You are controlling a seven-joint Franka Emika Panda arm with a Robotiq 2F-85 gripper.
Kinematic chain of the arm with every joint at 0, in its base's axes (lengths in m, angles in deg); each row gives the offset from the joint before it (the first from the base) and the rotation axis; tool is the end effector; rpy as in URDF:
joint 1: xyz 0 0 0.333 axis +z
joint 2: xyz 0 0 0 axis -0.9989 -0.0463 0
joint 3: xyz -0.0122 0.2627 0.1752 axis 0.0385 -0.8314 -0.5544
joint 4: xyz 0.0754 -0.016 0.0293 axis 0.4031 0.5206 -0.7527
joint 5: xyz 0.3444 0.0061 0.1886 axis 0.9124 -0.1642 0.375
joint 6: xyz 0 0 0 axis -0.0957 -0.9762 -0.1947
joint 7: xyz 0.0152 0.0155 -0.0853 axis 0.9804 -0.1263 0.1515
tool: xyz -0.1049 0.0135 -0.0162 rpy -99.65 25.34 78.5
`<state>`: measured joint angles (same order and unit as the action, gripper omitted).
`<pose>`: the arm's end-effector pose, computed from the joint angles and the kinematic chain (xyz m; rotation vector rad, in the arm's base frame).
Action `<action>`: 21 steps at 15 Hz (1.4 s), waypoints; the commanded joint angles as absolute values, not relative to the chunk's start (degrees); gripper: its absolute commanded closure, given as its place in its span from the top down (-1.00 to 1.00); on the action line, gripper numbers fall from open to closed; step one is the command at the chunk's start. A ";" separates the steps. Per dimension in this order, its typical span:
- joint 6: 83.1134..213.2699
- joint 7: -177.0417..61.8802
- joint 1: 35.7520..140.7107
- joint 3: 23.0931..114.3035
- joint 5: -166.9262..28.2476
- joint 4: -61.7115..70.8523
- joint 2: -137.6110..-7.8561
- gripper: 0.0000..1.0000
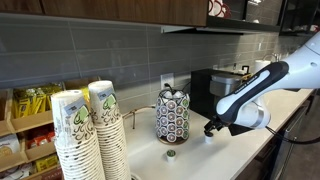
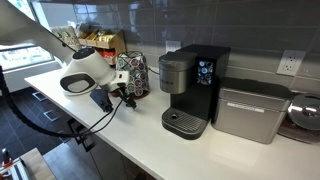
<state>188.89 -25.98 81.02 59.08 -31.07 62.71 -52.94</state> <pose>0.4559 -0.0512 0.3144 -2.9654 0.2109 -0.7602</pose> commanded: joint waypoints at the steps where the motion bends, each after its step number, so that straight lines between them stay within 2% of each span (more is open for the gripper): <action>1: 183.52 -33.74 78.42 58.23 -41.19 63.40 -49.86 1.00; 3: 180.59 -37.33 77.66 57.84 -45.58 62.74 -48.71 1.00; 4: 179.14 -40.31 81.51 61.95 -49.12 62.38 -48.20 1.00; 10: 172.88 -49.32 82.71 63.00 -58.66 60.25 -47.23 1.00; 21: 174.38 -47.33 85.49 64.72 -56.52 59.66 -49.23 1.00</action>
